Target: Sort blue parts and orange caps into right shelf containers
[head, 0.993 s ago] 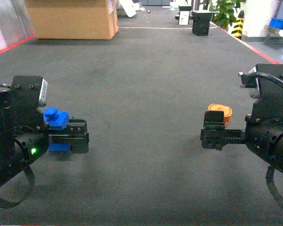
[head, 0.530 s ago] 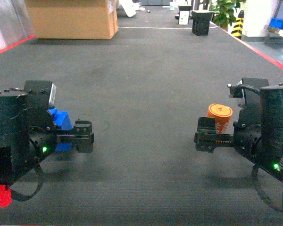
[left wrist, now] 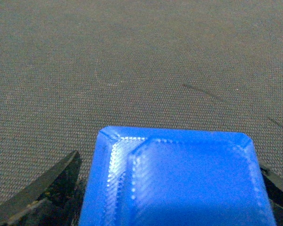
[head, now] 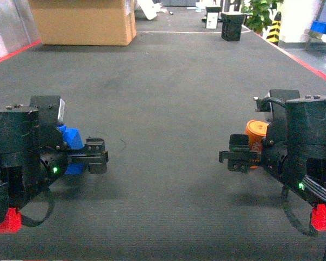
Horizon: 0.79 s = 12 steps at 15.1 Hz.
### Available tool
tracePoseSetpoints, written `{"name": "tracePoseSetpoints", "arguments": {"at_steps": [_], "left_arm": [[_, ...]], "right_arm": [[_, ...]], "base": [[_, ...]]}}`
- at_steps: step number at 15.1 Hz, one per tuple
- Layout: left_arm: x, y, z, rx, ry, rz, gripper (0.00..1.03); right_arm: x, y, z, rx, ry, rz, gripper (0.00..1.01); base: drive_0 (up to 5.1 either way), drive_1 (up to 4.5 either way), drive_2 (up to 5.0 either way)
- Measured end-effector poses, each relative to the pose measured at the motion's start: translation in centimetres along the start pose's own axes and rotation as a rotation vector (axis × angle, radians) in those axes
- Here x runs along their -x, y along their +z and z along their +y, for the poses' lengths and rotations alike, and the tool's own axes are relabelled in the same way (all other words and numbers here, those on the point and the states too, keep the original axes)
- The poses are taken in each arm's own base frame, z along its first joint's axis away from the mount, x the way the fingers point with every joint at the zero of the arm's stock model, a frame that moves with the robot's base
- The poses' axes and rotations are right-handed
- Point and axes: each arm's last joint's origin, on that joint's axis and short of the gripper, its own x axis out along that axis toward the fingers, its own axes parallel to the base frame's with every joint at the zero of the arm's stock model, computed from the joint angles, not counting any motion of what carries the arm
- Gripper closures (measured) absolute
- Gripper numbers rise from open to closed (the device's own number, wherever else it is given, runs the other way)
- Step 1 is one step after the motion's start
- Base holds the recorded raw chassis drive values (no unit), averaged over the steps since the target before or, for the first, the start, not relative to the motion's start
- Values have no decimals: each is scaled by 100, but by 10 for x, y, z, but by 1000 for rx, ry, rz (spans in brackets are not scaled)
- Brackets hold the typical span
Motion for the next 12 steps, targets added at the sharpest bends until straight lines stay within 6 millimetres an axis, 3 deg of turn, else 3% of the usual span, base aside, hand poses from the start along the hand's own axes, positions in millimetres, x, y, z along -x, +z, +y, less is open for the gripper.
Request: {"name": "tracePoseSetpoints", "arguments": {"at_steps": [2,4,7,8,10,12], "left_arm": [[0,-1,0,4,-1,8,31],[2,-2,1,6,0,7,56],[21,1,7,5,-4,-9,60],[34,13,12,11,-3,-63,60],[73,38,19,27,-1,-180,60],[126,62,27,32,34,-303,60]], "right_arm": [[0,1,0,11,1,-2,52],[2,1,2,12,8,-2,56],[24,12,-2,-10,7,-72,56],[39,23,-6,-23,10,-129,56],[72,36,-19,-32,-6,-195,56],[119,48,-35,-17,-35,-254,56]], "base": [[0,0,0],[0,0,0],[0,0,0],[0,0,0],[0,0,0],[0,0,0]]}}
